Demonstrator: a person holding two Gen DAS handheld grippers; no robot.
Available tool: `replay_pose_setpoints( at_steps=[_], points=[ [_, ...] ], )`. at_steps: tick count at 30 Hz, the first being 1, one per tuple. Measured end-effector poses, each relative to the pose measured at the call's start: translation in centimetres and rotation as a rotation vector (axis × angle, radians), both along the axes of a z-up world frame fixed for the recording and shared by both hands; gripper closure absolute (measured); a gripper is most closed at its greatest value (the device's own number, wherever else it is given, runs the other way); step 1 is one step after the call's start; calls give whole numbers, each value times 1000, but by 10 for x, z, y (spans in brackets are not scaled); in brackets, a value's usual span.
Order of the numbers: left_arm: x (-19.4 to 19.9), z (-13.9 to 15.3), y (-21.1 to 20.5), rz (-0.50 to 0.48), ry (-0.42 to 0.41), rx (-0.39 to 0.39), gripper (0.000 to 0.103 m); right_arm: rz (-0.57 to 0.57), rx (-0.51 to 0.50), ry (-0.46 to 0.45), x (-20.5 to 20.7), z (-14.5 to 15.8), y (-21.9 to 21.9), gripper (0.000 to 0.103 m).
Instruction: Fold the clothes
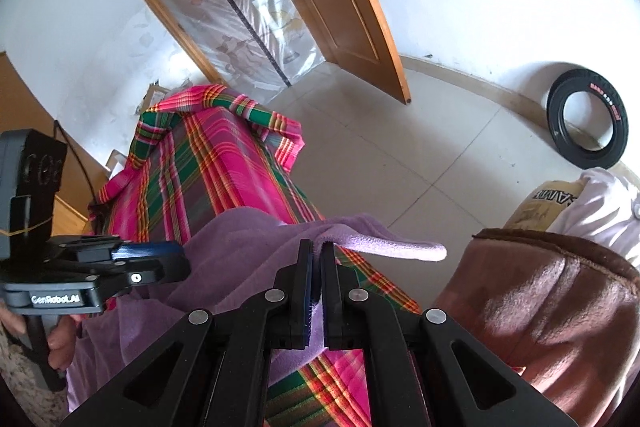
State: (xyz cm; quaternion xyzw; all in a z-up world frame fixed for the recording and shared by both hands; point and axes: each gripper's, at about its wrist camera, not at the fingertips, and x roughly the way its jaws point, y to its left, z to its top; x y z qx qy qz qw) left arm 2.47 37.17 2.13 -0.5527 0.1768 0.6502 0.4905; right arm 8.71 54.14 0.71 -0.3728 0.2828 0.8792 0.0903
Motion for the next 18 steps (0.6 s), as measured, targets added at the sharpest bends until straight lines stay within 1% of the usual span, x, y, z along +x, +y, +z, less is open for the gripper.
replay_pose_setpoints(
  at_steps=[3,7,14,15,16,18],
  points=[
    [8,-8,10,-25,-10,-25,72,-1,-5,-4,-1,-3,1,99],
    [7,-14,17,-4,-33,-34,72,2,-3,-6,-3,-4,-1,99],
    [4,-15,29,6,-27,-38,72,0,-17,-6,-3,-8,1,99],
    [4,-15,29,8,-24,-35,75,-1,-19,-6,-3,-8,1,99],
    [3,-15,29,10,-21,-33,83,-2,-20,-7,-2,-8,1,99],
    [4,-16,29,9,-18,-30,90,-3,-22,-8,-2,-9,1,99]
  ],
)
